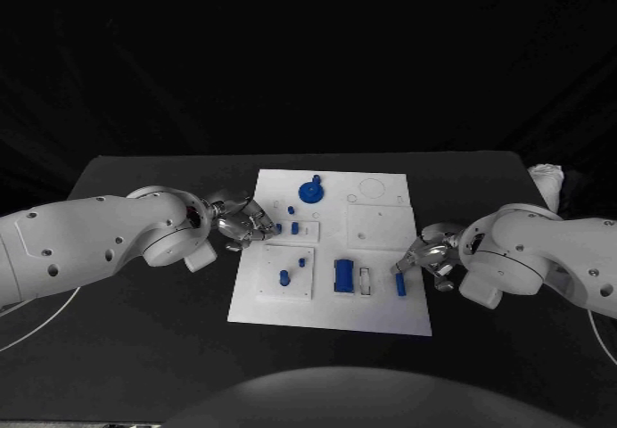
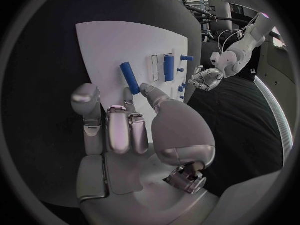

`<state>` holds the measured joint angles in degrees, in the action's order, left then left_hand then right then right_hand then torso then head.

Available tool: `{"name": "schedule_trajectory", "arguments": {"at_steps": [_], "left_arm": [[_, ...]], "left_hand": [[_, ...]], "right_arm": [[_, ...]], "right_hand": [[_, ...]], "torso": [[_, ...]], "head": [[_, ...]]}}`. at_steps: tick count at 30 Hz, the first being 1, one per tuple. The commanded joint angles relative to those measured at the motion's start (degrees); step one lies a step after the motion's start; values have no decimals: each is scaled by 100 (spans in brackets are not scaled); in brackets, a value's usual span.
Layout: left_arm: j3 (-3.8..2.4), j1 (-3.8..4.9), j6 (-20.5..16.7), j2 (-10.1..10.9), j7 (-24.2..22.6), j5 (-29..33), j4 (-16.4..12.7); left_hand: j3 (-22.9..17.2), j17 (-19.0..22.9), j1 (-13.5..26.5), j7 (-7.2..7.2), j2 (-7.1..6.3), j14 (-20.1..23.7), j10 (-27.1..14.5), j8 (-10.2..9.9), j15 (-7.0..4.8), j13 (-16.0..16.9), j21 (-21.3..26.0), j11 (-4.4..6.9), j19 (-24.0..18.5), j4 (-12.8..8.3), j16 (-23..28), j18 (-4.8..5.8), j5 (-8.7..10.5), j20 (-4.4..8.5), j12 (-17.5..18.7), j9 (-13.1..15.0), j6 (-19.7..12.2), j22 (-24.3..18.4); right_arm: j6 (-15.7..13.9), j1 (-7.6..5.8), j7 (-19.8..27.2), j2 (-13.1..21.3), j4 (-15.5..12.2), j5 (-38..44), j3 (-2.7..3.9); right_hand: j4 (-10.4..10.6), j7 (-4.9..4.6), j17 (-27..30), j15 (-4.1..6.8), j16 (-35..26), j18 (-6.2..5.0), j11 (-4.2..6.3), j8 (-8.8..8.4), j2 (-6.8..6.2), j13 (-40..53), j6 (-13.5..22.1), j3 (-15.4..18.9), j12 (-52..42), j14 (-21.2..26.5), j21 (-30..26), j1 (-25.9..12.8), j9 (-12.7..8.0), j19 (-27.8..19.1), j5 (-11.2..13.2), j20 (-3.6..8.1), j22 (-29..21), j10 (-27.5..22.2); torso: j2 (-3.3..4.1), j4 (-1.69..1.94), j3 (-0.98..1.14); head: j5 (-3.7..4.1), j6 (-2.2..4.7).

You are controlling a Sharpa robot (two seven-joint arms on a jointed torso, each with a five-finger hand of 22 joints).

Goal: Assemble the parts on the task board

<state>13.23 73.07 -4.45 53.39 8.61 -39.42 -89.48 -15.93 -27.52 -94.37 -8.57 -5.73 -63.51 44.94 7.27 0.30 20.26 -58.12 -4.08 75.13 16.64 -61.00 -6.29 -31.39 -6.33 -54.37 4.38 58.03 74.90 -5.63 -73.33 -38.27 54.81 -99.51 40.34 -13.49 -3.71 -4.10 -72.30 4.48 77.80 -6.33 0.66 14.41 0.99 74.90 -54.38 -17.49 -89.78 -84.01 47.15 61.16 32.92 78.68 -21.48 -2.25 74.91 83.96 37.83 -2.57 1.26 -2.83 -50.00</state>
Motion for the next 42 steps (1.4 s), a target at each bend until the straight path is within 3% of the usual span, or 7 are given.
{"name": "schedule_trajectory", "arguments": {"at_steps": [1, 9, 16, 28, 34, 38, 42], "left_arm": [[-1, 4, 125, -14, 19, -2, -6], [-1, 4, 175, -3, 47, -2, -14], [-1, 4, 216, -4, 68, -2, -9], [-1, 3, 272, -19, 92, -2, 0], [-1, 3, 272, -7, 86, -2, -5], [-1, 3, 262, 1, 77, -2, -5], [-1, 3, 258, 6, 73, -2, -6]], "left_hand": [[-41, 8, 40, 13, -17, 45, -34, 23, -13, -4, 13, 7, -30, -2, 6, -19, -18, 10, 14, -1, 6, 649], [-46, 9, 46, 11, -9, 49, -42, 22, -12, -6, 25, 5, -37, 0, 7, -21, -17, 9, 19, -1, 3, 646], [-49, 10, 47, 12, -4, 51, -44, 24, -11, -6, 13, 5, -32, 0, 7, -18, -17, 8, 21, -1, 4, 649], [-49, 10, 47, 12, -4, 51, -44, 24, -11, -6, 13, 5, -32, 0, 7, -18, -17, 8, 21, -1, 4, 649], [-54, 10, 49, 13, 4, 53, -47, 27, -11, -7, 22, 5, -38, -1, 7, -20, -17, 8, 23, 0, 8, 647], [-54, 10, 49, 13, 4, 53, -47, 27, -11, -7, 22, 5, -38, -1, 7, -20, -17, 8, 23, 0, 8, 647], [-54, 10, 49, 13, 4, 53, -47, 27, -11, -7, 22, 5, -38, -1, 7, -20, -17, 8, 23, 0, 8, 647]], "right_arm": [[23, 16, 15, 16, 6, 161, -4], [111, 23, 16, 68, -5, 335, -4], [247, 24, 26, 107, -29, 485, -4], [286, 25, 37, 132, -82, 750, -4], [170, -16, 82, 206, -223, 598, -3], [224, -135, 88, 195, -314, 345, -3], [345, -243, 67, 97, -327, 187, -2]], "right_hand": [[92, -58, 133, -70, -119, -127, -76, -70, -26, 1510, 187, 64, -22, -156, -214, -127, -16, -72, 270, -16, 311, 604], [246, -167, 363, -148, -334, -182, -171, -140, -61, 1510, 545, 234, -22, -105, -657, -282, 15, -139, 679, -86, 146, 604], [185, -199, 411, -172, -398, -201, -201, -97, -149, 1510, 708, 337, -22, -105, -834, -180, 69, -130, 981, -112, 67, 604], [173, -200, 391, -175, -392, -205, -203, -45, -164, 1510, 744, 386, -22, -118, -880, -138, 102, -111, 1067, -117, 43, 604], [449, -100, 136, -116, -198, -137, -123, 248, -7, 1510, 480, 520, -22, -223, -428, -383, 237, 104, 991, -73, 167, 604], [630, 52, -183, -14, 65, -47, 6, 533, 105, 1510, 156, 570, -22, -318, 178, -560, 393, 305, 873, 14, 368, 604], [697, 119, -267, 41, 146, -17, 73, 640, 145, 1510, 48, 575, -22, -344, 374, -625, 482, 368, 825, 68, 450, 604]], "torso": [[-2, 1, 0], [-3, -2, 2], [3, -5, 1], [-4, 1, 3], [-1, 2, 1], [-2, -2, 0], [-5, -1, 0]], "head": [[-16, 0], [-28, 0], [-24, 0], [-21, 0], [-29, 0], [-17, 0], [3, 0]]}}
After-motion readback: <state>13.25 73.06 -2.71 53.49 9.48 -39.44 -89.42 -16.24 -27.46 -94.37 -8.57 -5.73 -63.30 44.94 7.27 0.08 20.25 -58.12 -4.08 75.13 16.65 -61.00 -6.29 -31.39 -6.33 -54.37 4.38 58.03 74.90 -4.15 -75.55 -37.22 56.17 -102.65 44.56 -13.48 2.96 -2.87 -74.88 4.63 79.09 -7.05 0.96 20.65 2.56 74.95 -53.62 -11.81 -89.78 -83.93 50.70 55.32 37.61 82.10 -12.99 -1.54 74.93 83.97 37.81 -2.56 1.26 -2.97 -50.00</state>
